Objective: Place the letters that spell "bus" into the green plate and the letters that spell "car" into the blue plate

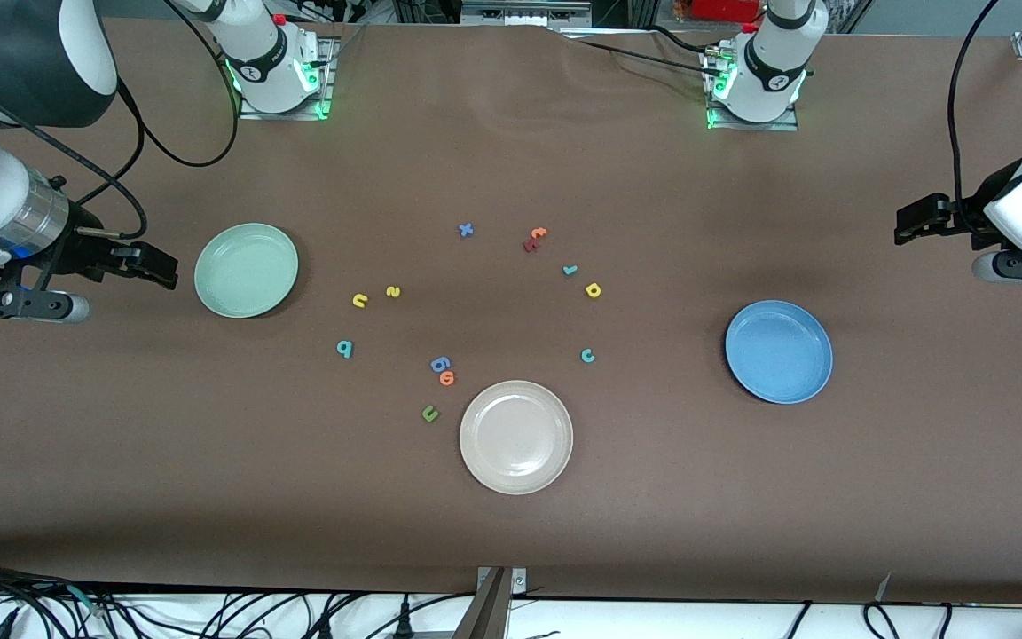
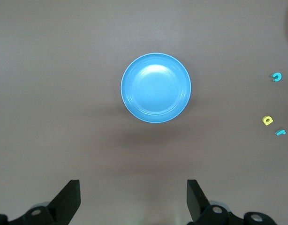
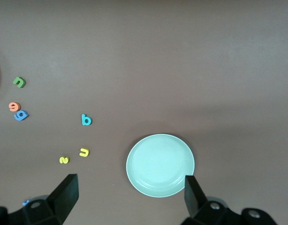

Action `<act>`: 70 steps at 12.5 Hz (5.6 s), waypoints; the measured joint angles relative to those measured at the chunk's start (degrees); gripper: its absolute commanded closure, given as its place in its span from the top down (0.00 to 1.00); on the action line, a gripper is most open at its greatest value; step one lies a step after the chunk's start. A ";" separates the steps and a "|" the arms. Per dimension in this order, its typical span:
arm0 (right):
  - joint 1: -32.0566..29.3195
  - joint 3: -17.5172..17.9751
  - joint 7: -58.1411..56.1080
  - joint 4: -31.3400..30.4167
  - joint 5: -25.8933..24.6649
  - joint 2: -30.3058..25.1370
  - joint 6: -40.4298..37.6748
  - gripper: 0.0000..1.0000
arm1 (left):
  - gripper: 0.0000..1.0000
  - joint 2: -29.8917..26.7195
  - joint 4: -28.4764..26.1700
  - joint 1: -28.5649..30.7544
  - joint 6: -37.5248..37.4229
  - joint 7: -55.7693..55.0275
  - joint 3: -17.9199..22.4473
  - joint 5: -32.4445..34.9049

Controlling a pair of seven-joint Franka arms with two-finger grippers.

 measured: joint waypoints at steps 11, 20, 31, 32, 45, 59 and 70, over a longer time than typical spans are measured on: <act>0.00 0.00 0.00 0.00 0.00 0.01 0.00 1.00 | 1.00 0.02 0.00 0.00 0.00 0.00 0.00 0.00; 0.05 0.00 0.00 0.00 0.00 0.02 0.00 1.00 | 1.00 0.02 0.00 0.00 0.00 0.00 0.00 0.00; 2.78 0.14 9.54 -0.07 0.02 0.30 -0.10 1.00 | 1.00 0.03 0.00 -0.01 0.00 0.00 0.00 0.00; 3.64 0.23 12.71 -0.12 0.05 0.71 -0.10 1.00 | 1.00 0.03 0.00 -0.01 0.00 0.00 0.00 0.00; 12.64 2.90 42.77 -21.71 0.65 8.34 27.77 0.99 | 1.00 2.31 -0.33 -1.50 -0.27 0.00 -0.37 -0.01; 12.78 6.15 45.71 -33.72 2.52 14.99 47.06 0.98 | 1.00 18.58 -0.99 -21.50 21.32 -24.00 -1.09 -7.76; 12.60 6.15 41.76 -35.30 2.55 15.02 47.09 0.70 | 1.00 30.27 -10.77 -30.97 53.57 -35.01 -1.09 -10.73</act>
